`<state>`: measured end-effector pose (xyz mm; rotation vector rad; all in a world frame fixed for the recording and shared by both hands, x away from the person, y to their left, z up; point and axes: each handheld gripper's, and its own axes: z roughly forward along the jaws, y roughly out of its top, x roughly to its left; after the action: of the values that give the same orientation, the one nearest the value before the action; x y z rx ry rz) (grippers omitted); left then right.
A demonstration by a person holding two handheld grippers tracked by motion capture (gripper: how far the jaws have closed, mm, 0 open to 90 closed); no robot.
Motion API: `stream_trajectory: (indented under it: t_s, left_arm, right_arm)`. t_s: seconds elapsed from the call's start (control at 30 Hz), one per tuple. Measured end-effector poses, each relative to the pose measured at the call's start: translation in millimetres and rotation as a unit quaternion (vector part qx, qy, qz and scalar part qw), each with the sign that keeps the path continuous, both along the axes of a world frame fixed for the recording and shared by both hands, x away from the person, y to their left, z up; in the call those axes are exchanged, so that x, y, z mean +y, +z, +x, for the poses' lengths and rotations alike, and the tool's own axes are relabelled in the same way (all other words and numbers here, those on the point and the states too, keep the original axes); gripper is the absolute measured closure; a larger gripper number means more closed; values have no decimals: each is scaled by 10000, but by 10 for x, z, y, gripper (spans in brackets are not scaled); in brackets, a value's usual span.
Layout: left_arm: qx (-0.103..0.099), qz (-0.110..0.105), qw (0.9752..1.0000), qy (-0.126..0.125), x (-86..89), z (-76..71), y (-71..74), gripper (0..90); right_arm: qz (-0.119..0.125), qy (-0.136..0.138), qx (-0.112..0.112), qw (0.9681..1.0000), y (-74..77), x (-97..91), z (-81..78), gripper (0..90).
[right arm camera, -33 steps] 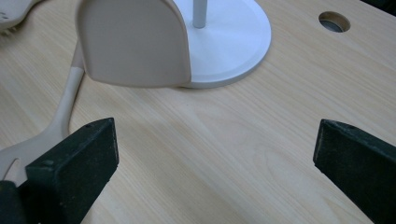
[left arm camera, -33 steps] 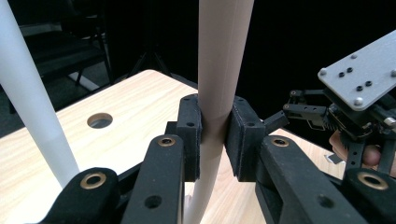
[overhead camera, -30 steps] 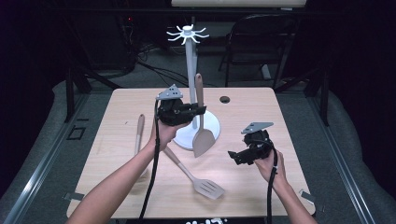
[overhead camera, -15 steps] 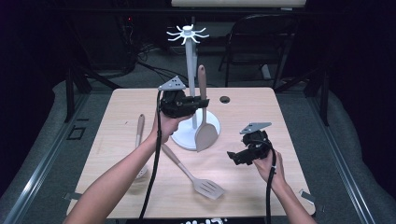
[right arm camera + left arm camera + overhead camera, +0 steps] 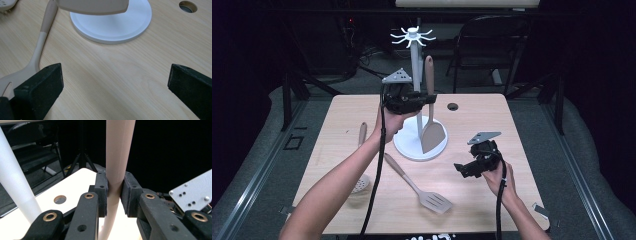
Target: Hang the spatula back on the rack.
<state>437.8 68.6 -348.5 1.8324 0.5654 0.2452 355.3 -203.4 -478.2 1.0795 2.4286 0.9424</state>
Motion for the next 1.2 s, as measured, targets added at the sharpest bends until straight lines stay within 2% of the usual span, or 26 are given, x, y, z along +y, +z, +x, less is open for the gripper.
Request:
stream_trajectory:
  t_s: [0.23,0.4,0.67,1.2]
  left_arm:
    - [-60,-5,10000,25,-8,22,111,766]
    - [7,-17,10000,62,-20,83,139,765]
    - [40,37,9999,123,-30,161,198,766]
    - [181,-19,9994,288,7,258,152,765]
  right_arm:
    - [-3,25,-6,10000,-3,9,6,0]
    - [56,39,27,10000,-15,8,12,0]
    - [15,67,36,10000,-21,9,19,0]
    - [142,86,101,9998,-28,-5,30,0]
